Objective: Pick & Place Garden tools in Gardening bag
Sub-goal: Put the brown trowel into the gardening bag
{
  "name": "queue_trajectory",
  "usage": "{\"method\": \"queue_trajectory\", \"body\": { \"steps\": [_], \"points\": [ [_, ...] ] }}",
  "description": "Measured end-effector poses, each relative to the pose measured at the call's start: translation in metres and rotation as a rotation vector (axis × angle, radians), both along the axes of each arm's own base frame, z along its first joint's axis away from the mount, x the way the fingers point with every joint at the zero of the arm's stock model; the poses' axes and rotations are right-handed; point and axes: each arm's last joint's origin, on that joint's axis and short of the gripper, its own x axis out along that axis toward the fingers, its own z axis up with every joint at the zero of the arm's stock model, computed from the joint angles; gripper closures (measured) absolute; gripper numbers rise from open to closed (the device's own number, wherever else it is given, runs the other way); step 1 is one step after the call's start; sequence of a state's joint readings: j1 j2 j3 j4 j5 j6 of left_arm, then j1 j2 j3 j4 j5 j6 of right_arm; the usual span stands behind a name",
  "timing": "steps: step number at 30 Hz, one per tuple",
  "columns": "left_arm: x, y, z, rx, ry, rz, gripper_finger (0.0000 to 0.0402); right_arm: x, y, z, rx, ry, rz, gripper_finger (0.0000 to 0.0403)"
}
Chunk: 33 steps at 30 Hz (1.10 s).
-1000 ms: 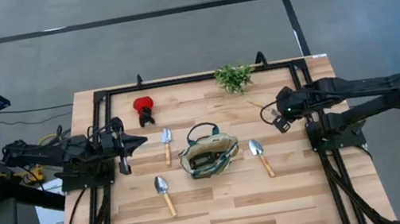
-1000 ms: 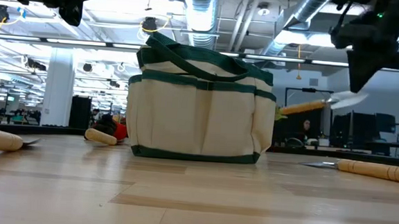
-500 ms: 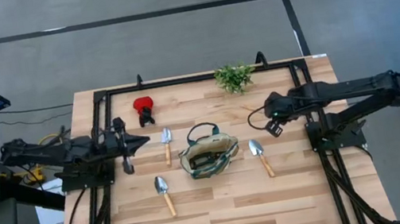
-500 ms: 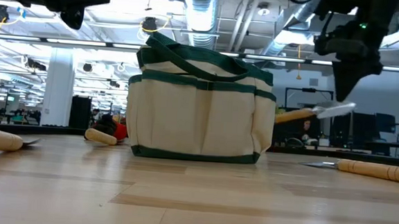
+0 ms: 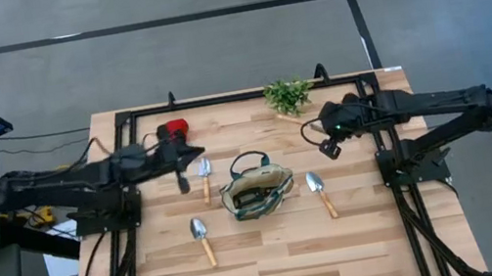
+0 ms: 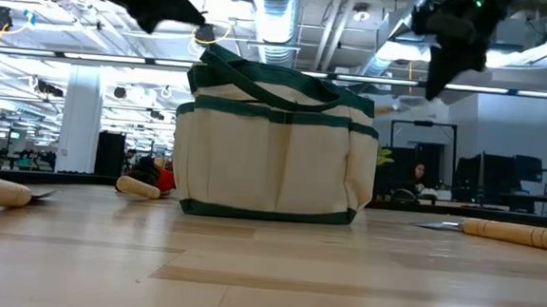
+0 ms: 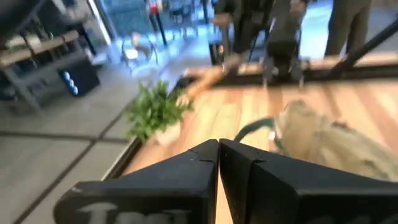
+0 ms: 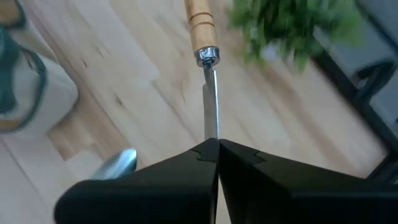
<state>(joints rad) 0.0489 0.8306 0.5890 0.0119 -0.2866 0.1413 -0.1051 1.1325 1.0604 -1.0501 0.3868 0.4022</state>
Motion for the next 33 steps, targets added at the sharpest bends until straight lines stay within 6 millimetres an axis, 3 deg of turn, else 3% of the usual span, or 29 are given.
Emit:
{"method": "queue_trajectory", "body": {
  "steps": [7, 15, 19, 25, 33],
  "points": [
    [0.025, 0.022, 0.000, -0.065, 0.077, -0.075, 0.0400, 0.022, -0.002, 0.011, -0.040, 0.065, 0.092, 0.0403],
    [0.023, 0.032, -0.001, -0.097, 0.076, -0.070, 0.0400, 0.037, -0.002, 0.007, -0.035, 0.124, 0.170, 0.0403],
    [0.024, 0.035, -0.001, -0.163, 0.058, -0.234, 0.0400, 0.047, 0.001, 0.016, -0.056, 0.116, 0.224, 0.0403],
    [0.028, 0.043, -0.003, -0.185, 0.040, -0.223, 0.0398, 0.073, 0.004, 0.036, -0.107, 0.113, 0.343, 0.0403],
    [0.042, 0.047, -0.013, -0.207, 0.098, -0.212, 0.0329, 0.119, 0.004, 0.049, -0.142, 0.175, 0.516, 0.0403]
  ]
}}
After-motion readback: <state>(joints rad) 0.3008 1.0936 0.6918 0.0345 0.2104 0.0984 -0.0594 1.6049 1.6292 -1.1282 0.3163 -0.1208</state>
